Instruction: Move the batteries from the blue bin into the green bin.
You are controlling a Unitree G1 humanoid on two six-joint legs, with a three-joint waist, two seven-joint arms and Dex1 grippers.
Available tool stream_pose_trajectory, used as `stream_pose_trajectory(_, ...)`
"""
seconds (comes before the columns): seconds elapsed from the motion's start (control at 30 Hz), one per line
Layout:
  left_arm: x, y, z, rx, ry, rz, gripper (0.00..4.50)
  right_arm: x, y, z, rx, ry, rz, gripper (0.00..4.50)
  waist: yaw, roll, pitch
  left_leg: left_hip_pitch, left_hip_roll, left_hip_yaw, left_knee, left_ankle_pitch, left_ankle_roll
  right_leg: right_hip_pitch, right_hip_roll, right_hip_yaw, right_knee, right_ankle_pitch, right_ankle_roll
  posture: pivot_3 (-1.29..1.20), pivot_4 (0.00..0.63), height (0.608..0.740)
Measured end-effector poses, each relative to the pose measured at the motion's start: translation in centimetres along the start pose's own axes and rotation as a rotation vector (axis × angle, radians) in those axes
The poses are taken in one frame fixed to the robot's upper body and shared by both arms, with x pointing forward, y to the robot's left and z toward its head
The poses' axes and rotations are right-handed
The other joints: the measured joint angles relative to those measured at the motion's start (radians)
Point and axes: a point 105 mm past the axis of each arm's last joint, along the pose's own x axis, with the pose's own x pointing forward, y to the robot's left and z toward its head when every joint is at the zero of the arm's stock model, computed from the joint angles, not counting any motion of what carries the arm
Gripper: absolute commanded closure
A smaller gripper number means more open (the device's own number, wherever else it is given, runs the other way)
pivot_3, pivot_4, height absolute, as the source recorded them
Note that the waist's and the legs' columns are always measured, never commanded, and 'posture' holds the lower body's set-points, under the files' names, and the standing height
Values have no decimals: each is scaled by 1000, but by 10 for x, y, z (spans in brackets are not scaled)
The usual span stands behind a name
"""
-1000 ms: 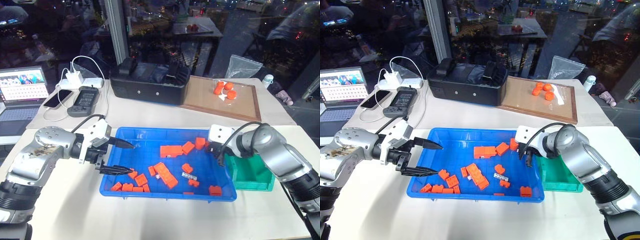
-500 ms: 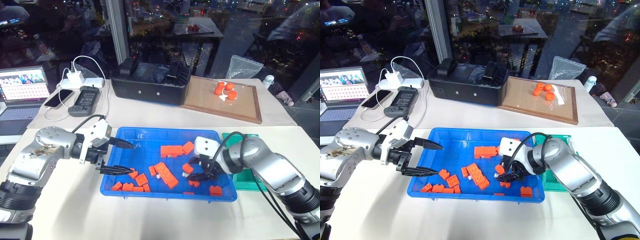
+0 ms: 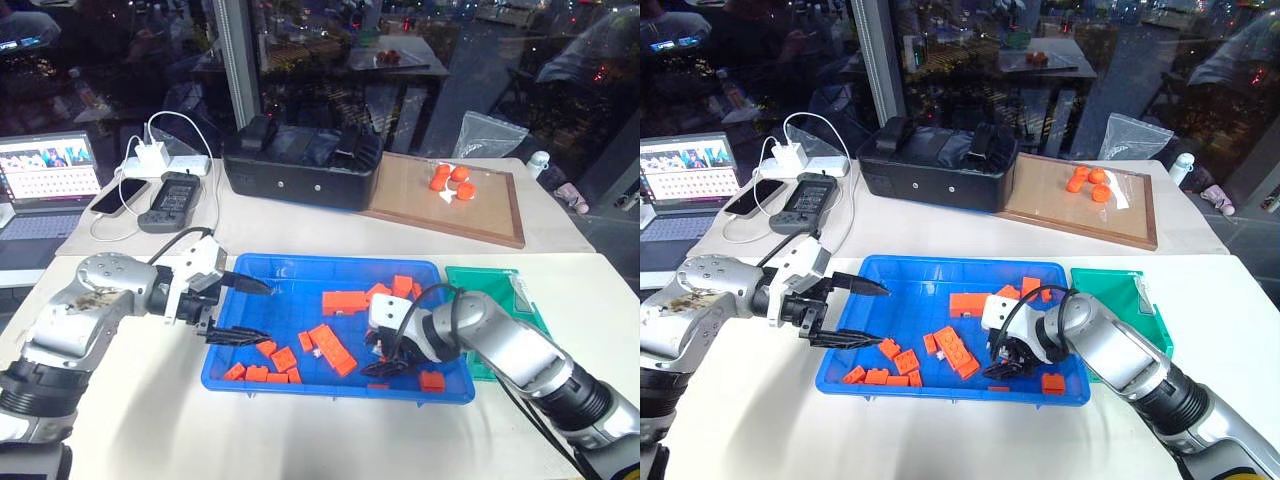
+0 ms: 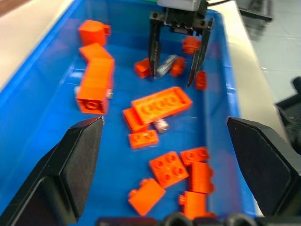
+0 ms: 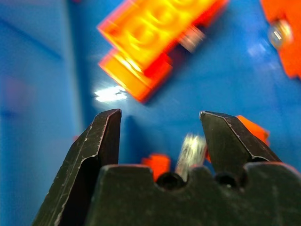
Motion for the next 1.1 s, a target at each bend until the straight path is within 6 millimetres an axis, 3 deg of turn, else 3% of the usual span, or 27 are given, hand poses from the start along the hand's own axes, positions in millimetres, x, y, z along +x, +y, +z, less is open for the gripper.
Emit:
stream_pose_trajectory(0.63,3,-2,-2,-5,4,-19,0,-22,-12,-27,59,75,-81,1382,3,0,0,0,0,-1,0,0,0,1,0,-1,0,0,0,0,150,735)
stream_pose_trajectory(0.73,5,-2,-3,-9,5,-24,0,-23,-13,-28,65,76,-90,2057,6,0,0,1,0,-1,0,0,0,0,0,-1,-1,-1,-1,0,150,735)
stream_pose_trajectory(0.93,4,-1,-3,-9,2,-25,0,-23,-15,-27,78,72,-107,4066,7,0,0,0,0,-1,1,0,0,0,0,-1,-1,-1,-1,0,150,735)
stream_pose_trajectory(0.97,4,-1,-2,-6,1,-26,0,-23,-15,-27,77,72,-107,4235,7,0,0,0,0,-1,1,0,0,0,0,-1,-1,-1,-1,0,150,735)
stream_pose_trajectory(1.1,3,0,-1,0,-2,-25,0,-26,-17,-20,92,28,-108,4231,6,0,0,-1,0,-1,0,0,0,0,0,-1,0,0,1,0,150,735)
